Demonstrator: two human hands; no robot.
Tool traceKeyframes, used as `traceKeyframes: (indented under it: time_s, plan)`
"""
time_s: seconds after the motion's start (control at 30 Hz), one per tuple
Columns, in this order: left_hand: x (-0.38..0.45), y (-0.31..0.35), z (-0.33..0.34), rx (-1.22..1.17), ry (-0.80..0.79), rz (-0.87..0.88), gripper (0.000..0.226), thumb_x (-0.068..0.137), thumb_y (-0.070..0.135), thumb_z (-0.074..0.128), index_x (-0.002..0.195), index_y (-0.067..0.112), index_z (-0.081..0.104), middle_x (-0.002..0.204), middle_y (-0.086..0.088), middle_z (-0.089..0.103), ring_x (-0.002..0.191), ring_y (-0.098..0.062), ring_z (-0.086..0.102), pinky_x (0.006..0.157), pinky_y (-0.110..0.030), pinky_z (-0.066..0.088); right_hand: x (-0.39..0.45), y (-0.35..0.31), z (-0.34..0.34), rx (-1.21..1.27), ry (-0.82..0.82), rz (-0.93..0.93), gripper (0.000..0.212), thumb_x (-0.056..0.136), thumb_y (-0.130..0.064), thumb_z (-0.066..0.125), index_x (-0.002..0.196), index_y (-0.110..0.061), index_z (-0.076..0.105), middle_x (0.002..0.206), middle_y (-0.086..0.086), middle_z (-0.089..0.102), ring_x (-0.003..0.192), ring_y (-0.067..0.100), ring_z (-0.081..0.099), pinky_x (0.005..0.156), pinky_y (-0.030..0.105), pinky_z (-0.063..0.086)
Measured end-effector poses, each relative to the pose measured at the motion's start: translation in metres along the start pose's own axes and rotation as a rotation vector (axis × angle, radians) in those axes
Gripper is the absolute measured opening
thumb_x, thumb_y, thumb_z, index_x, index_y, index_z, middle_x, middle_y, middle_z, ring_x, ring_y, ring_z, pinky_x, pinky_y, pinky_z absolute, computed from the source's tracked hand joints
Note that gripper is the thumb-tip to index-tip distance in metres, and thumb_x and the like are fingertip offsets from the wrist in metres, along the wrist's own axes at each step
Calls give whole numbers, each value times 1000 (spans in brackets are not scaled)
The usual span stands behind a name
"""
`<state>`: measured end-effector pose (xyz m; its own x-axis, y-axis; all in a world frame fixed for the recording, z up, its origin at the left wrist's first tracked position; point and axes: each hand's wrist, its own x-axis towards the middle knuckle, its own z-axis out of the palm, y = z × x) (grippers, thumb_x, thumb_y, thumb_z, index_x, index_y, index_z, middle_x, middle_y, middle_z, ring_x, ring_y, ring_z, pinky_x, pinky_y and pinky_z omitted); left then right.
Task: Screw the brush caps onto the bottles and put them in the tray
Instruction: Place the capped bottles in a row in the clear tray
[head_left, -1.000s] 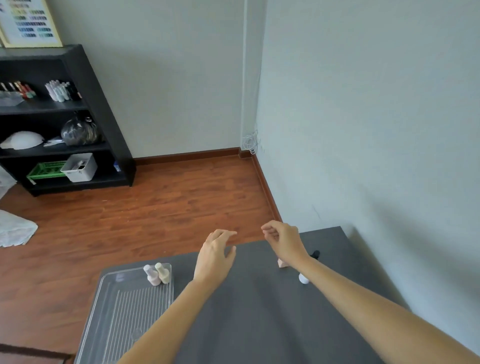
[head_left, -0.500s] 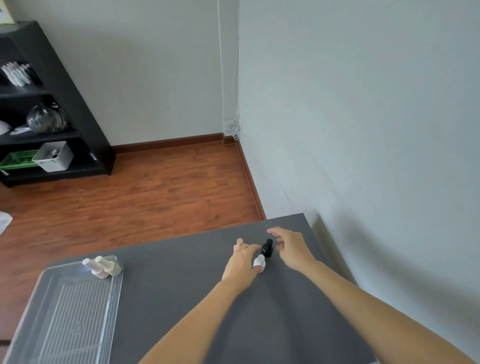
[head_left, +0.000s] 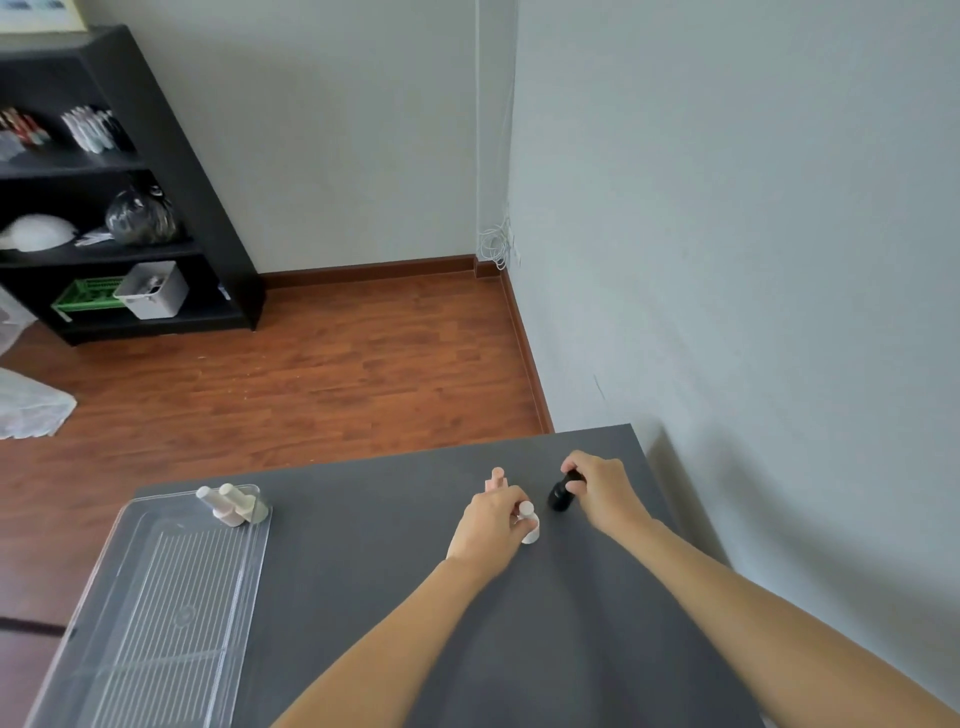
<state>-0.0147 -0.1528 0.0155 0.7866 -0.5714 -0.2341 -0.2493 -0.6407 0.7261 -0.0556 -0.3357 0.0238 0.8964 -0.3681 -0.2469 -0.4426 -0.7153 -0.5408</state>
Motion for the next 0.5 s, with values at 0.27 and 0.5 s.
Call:
traceKeyframes:
  time_s: [0.27, 0.5]
  plan:
    - [-31, -11, -81, -136, 197, 84, 12, 88, 22, 63, 83, 12, 62, 75, 4, 66, 62, -5, 50, 61, -15, 42, 13, -77, -47, 11, 176, -164, 20, 92, 0, 59, 110, -6, 66, 106, 12, 69, 96, 27, 65, 77, 23, 42]
    - [-72, -61, -179, -133, 333, 69, 7, 85, 20, 69, 83, 14, 66, 67, 7, 63, 56, -2, 49, 58, -14, 40, 23, -207, -16, 71, 128, -436, 19, 89, -3, 64, 106, -11, 69, 103, 7, 72, 97, 22, 66, 88, 27, 49]
